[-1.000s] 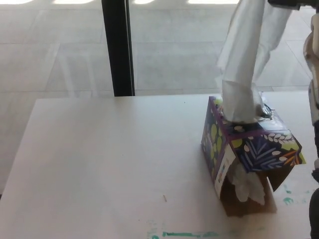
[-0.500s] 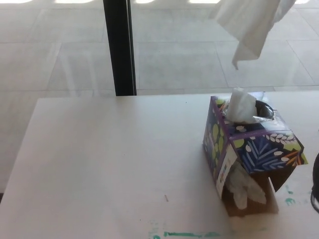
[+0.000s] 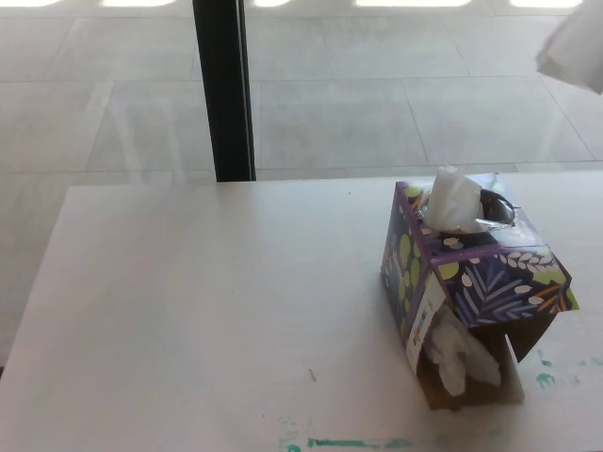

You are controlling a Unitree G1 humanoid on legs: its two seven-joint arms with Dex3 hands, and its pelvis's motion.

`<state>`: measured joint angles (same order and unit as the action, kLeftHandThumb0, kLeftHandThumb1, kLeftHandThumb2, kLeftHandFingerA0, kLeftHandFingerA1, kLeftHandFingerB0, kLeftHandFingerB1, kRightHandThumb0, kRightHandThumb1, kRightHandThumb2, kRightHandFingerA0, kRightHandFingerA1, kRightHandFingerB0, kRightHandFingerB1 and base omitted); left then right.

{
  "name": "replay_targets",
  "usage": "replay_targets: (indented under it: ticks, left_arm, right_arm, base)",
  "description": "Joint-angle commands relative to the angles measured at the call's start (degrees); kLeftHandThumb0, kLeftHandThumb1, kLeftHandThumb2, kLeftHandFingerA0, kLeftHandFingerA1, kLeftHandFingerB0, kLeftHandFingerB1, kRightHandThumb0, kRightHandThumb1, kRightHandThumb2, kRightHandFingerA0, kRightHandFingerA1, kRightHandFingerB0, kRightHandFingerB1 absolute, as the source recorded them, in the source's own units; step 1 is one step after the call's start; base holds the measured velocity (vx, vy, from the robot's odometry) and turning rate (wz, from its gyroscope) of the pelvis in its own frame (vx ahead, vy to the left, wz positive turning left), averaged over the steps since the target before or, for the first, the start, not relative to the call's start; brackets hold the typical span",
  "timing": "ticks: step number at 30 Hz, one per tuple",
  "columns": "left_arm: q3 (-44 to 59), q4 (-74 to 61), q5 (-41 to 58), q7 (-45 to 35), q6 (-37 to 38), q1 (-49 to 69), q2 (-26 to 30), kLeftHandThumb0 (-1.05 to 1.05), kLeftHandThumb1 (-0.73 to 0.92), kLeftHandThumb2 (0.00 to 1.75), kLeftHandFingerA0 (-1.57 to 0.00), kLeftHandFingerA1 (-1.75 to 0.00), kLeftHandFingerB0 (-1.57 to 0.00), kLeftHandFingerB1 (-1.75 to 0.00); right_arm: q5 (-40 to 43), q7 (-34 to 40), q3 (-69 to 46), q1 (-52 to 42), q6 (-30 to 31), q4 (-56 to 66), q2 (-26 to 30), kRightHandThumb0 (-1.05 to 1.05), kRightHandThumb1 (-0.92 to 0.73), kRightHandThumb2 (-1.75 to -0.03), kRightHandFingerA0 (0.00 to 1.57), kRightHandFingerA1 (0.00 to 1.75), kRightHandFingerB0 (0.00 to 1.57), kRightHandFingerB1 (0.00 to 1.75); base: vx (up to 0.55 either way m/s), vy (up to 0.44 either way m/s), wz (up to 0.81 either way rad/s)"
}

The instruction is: The robot uses its right hand to pull out a tissue from the tissue box kept in the middle of the desk and put it on the right side

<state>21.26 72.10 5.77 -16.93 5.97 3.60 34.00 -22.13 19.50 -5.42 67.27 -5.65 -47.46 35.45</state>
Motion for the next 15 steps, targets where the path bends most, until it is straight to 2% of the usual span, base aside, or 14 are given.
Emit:
replay_targets:
  ticks: [1,2,3,5,6,7,9,10,11,12,13,14,15]
  left_arm:
    - [0.7,0.1,1.0,0.1,0.9,0.6,1.0,-1.05,0.92,0.93,-0.78,-1.21,-0.51,-1.05]
    - [0.6,0.1,0.9,0.1,0.9,0.6,1.0,-1.05,0.92,0.93,-0.78,-1.21,-0.51,-1.05]
    - [0.8,0.3,1.1,0.2,0.6,0.2,1.0,-1.05,0.92,0.92,-0.76,-1.23,-0.5,-1.07]
    - [0.1,0.2,0.4,-0.1,1.5,0.2,0.9,-1.05,0.92,0.95,-0.78,-1.23,-0.5,-1.06]
    - [0.0,0.3,0.3,0.2,1.2,0.0,0.9,-1.05,0.92,0.94,-0.77,-1.22,-0.5,-1.06]
    - [0.3,0.4,0.5,0.4,1.1,0.0,0.8,-1.05,0.92,0.93,-0.76,-1.21,-0.5,-1.04]
    - [0.9,0.6,1.1,0.4,0.9,0.0,0.8,-1.05,0.92,0.92,-0.74,-1.23,-0.5,-1.06]
    - [0.6,0.5,0.8,0.4,1.0,0.1,1.0,-1.05,0.92,0.93,-0.78,-1.23,-0.5,-1.04]
    - [0.4,0.4,0.6,0.4,1.1,0.2,1.0,-1.05,0.92,0.93,-0.78,-1.23,-0.5,-1.04]
    - [0.4,0.3,0.5,0.4,1.3,0.1,1.1,-1.05,0.92,0.94,-0.79,-1.22,-0.51,-1.05]
    - [0.3,0.1,0.5,0.2,1.5,0.0,1.2,-1.05,0.92,0.93,-0.77,-1.23,-0.49,-1.07]
    - [0.4,0.2,0.7,-0.1,1.3,-0.1,1.2,-1.05,0.92,0.92,-0.78,-1.24,-0.5,-1.05]
    - [0.3,0.2,0.6,-0.2,1.0,-0.6,1.0,-1.05,0.92,0.92,-0.78,-1.24,-0.5,-1.05]
  right_arm:
    - [-6.8,3.3,5.4,-12.4,-11.9,0.1,9.2,-0.14,-0.5,-1.11,0.98,1.71,0.83,1.38]
    - [-6.6,3.5,5.7,-12.6,-12.1,0.1,9.5,-0.14,-0.5,-1.11,0.98,1.71,0.83,1.38]
    - [-7.2,5.1,6.4,-14.0,-13.0,-0.2,9.9,-0.22,-0.45,-1.09,1.24,1.35,0.98,1.14]
    - [-8.0,5.6,7.8,-16.4,-13.6,-0.4,10.5,-0.2,-0.46,-1.07,1.24,1.36,0.96,1.15]
    - [-9.1,6.1,9.0,-18.1,-13.1,0.1,10.9,-0.15,-0.53,-0.93,0.99,1.65,0.89,1.2]
    - [-9.9,5.8,10.4,-18.9,-13.2,-0.1,11.2,-0.19,-0.55,-0.94,0.96,1.61,0.88,1.2]
    - [-12.5,7.8,13.5,-21.6,-12.9,0.2,11.5,-0.18,-0.54,-0.83,0.95,1.58,0.94,0.9]
    - [-13.7,8.5,15.2,-23.5,-13.8,-0.2,11.6,-0.16,-0.51,-0.85,0.9,1.63,0.85,1.19]
    - [-14.0,8.9,16.1,-24.2,-14.2,-0.4,11.7,-0.16,-0.51,-0.85,0.9,1.63,0.85,1.19]
    - [-13.4,5.3,17.1,-25.7,-14.1,0.5,11.9,-0.2,-0.63,-0.9,0.88,1.56,0.8,1.05]
    - [-13.1,-0.1,19.2,-28.5,-14.6,1.7,12.2,-0.16,-0.6,-0.85,0.9,1.5,0.86,0.95]
    - [-14.2,0.1,20.9,-29.6,-15.8,1.9,12.7,-0.16,-0.61,-0.83,0.88,1.55,0.82,1.03]
    - [-15.1,0.5,22.1,-30.2,-16.2,2.1,13.3,-0.16,-0.61,-0.83,0.88,1.55,0.82,1.03]
  base:
    - [0.0,0.0,0.0]
    - [0.0,0.0,0.0]
    - [0.0,0.0,0.0]
    - [0.0,0.0,0.0]
    - [0.0,0.0,0.0]
    - [0.0,0.0,0.0]
    - [0.0,0.0,0.0]
    - [0.0,0.0,0.0]
    - [0.0,0.0,0.0]
    - [0.0,0.0,0.0]
    - [0.0,0.0,0.0]
    - [0.0,0.0,0.0]
    - [0.0,0.0,0.0]
